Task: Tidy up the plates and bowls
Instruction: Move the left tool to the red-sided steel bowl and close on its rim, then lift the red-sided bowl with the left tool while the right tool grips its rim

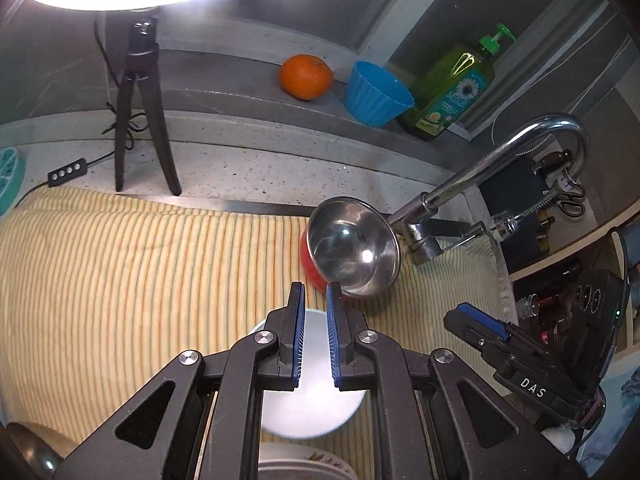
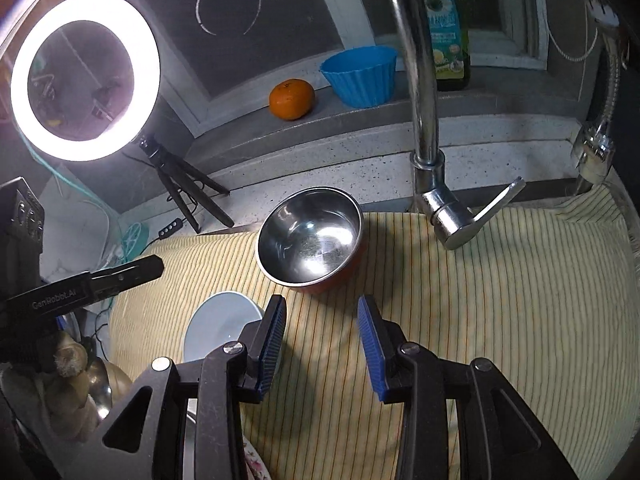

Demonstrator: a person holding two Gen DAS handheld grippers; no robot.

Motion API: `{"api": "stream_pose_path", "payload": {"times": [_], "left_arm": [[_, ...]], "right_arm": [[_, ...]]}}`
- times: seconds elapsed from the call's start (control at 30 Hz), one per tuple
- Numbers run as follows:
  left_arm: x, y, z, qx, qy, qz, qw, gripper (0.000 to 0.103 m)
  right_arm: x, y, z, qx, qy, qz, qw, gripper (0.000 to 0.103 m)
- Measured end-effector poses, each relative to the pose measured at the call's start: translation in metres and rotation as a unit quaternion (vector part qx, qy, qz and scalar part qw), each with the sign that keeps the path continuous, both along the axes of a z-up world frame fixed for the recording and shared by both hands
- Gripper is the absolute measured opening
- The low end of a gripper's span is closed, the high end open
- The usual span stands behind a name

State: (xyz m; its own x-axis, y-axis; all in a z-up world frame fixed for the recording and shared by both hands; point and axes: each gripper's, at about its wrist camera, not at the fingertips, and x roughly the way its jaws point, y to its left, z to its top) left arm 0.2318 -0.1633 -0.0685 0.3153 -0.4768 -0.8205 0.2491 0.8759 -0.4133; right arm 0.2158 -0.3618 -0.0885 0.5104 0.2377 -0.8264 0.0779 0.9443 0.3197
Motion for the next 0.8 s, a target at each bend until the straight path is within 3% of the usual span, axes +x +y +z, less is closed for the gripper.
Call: {"api": "stream_pose_path", "payload": {"times": [0.43, 0.8], "left_arm": [[0.059, -0.036, -0.046, 0.012, 0.051, -0.007, 0.9986, 0.009], [0.073, -0.044, -0.057, 0.026, 0.055, -0.039, 0.9974, 0.009]], "right_arm": [[0.047, -0.042, -0.035, 0.098, 0.043, -0.051, 0.993, 0.034], [0.069, -0.031, -0.053, 0.084, 0.058, -0.08, 0.992, 0.034]]}}
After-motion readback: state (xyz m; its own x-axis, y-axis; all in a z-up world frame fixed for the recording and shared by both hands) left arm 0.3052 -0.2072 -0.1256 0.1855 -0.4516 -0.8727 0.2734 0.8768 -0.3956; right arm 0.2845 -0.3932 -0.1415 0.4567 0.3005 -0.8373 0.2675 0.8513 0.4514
